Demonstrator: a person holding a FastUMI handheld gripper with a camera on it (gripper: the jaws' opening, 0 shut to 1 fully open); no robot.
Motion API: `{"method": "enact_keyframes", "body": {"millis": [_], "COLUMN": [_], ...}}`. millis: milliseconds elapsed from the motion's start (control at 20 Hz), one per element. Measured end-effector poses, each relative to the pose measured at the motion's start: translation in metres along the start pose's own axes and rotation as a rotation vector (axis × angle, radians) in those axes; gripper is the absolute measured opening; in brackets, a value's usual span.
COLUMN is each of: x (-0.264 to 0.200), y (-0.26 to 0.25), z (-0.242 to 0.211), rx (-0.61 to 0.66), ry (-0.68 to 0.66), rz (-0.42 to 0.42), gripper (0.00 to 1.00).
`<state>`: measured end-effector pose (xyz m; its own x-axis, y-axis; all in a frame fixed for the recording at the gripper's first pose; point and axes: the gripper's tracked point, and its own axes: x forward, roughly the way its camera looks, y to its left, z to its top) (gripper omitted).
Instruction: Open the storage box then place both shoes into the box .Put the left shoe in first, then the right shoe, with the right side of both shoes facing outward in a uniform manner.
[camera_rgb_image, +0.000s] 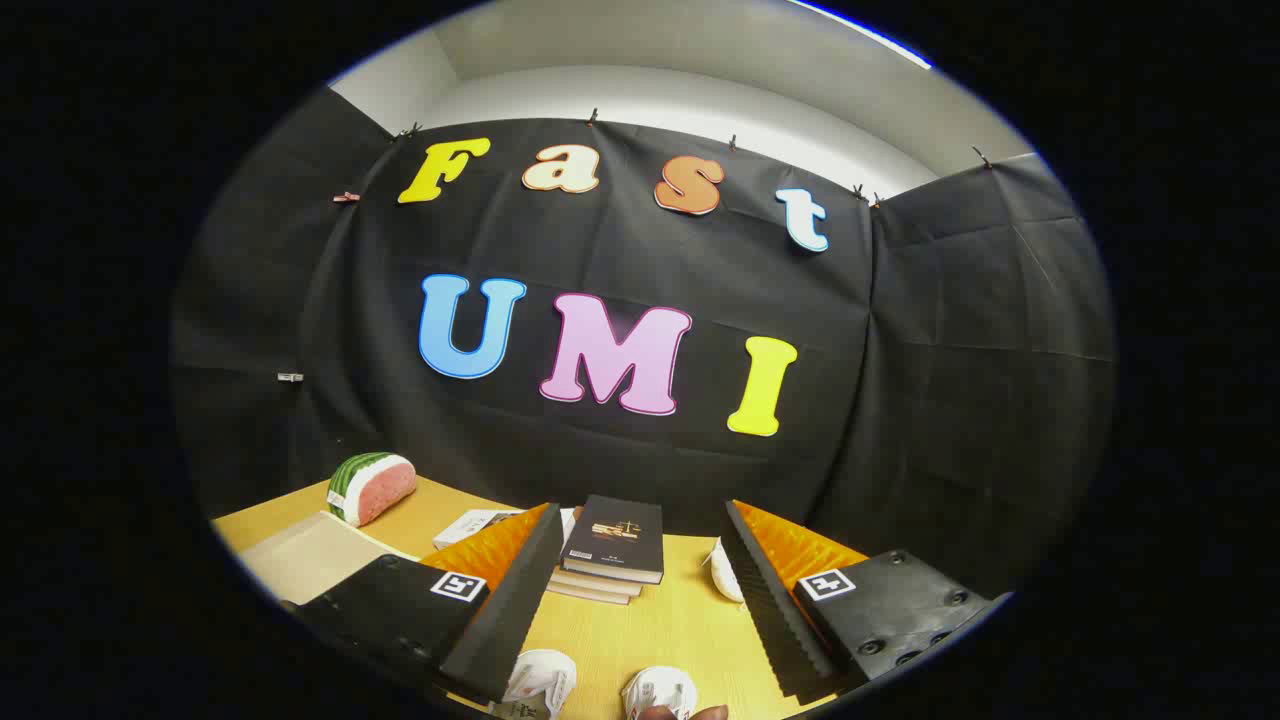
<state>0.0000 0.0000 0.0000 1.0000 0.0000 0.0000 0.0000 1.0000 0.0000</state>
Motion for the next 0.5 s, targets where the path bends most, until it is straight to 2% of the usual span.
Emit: {"method": "enact_keyframes", "body": {"millis": [500], "x": [0.0026], "y": [-0.0007], "z": [-0.0052], "rx": [0.012], "ry": [0.007], "rz": [-0.011], "gripper": [0.97]}}
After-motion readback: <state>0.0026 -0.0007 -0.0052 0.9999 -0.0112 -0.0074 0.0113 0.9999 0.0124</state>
